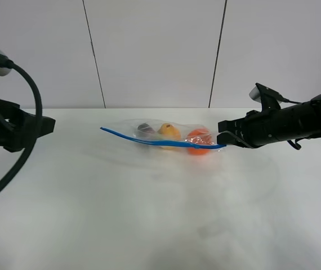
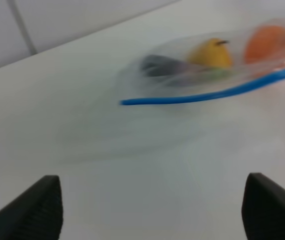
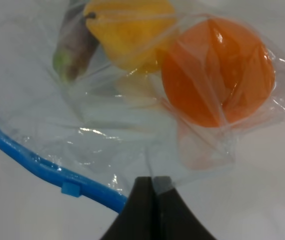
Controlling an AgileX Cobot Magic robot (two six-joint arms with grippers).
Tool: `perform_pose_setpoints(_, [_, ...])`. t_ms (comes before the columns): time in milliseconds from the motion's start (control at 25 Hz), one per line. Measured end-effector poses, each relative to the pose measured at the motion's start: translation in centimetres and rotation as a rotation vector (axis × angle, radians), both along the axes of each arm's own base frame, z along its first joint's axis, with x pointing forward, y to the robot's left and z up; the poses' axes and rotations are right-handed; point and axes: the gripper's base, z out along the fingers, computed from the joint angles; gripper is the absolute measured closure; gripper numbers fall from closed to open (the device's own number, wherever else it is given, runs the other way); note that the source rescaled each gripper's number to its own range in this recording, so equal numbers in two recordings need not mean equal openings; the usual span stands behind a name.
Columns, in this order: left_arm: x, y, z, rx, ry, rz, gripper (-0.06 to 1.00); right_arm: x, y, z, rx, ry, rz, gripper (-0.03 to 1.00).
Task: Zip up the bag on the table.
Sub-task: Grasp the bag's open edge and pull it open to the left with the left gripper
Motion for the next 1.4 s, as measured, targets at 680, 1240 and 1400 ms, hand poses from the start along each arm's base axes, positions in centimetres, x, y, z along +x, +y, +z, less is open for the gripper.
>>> perform_pose_setpoints(680, [-2.9, -5.3, 0.1, -0.034, 0.010, -0.303, -0.06, 0.0, 0.0, 0.0, -0.003, -0.002, -0.005, 0.97])
perform_pose_setpoints(1240, [-2.9, -5.5, 0.2, -0.055, 0.001, -0.317, -0.06, 0.1, -0.2, 0.0, -0.014, -0.008, -0.018, 0.97])
perform_pose_setpoints(1400, [-1.9, -6.2, -0.5, -0.034, -0.007, -0.319, -0.06, 0.1, -0.2, 0.0, -0.014, -0.008, -0.017, 0.97])
